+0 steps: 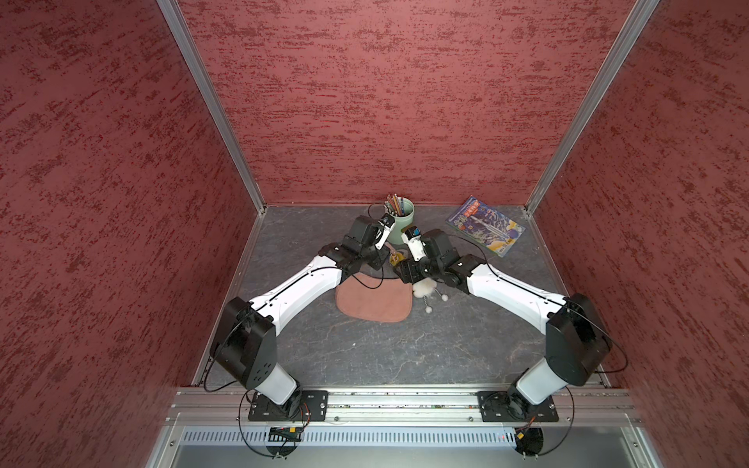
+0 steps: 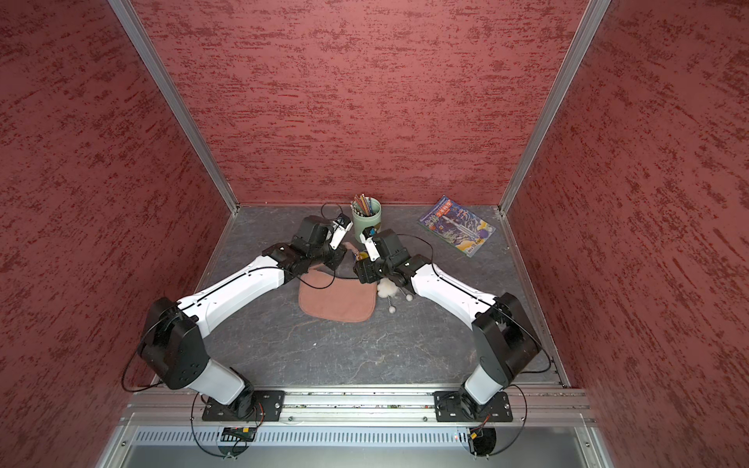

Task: Remove the decoration from the bag
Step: Pick up the bag from the center of the board.

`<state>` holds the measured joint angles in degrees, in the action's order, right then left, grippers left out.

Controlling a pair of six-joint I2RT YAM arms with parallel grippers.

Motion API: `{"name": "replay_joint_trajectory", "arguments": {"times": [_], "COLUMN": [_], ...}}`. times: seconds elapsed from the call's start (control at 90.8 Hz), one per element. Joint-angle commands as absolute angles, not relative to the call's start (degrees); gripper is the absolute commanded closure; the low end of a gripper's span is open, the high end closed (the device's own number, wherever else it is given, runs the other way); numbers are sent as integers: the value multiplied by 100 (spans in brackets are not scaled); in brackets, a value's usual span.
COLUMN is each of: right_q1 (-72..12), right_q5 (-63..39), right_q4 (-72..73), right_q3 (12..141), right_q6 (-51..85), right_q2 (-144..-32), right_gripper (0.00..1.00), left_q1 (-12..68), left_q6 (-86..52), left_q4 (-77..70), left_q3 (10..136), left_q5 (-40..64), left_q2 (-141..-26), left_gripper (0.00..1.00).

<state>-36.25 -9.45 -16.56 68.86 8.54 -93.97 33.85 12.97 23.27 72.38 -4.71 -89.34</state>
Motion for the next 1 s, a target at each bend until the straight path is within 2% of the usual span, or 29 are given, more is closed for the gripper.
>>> {"name": "replay_joint_trajectory", "arguments": {"times": [0.0,0.209,0.32,0.496,0.738,0.815,0.992], "right_q1": [-3601,-3595,-3592,-3544,-3524,-3529,-3593], "right_q5": [-947,-674,-505,-319,-549,-451,-192], "right_q4": [-1324,-1186,-998,-823,-735,-908,-1379], "right_q3": [7108,7259,7309,7438,7306,7285,7210], "right_q6": [401,405,462,631,954,1146,1906], "right_q2": [-9584,-9891,-10066,-10208,-9781,-9590,-9174], "right_gripper": [27,29,36,54,79,83,90], "left_q1": [3505,3658,3714,3744,3671,3502,2600], "left_q6": [1542,1490,1470,1369,979,526,-1202], "left_q4": [2509,2542,2559,2571,2606,2728,3080], "left_q3": [7399,7408,7426,7444,7385,7415,7150], "left_q5": [-621,-660,-704,-750,-824,-733,1140], "left_q2": [-8764,-8500,-8440,-8332,-8105,-7975,-7311], "left_gripper": [94,93,93,92,90,83,48]}}
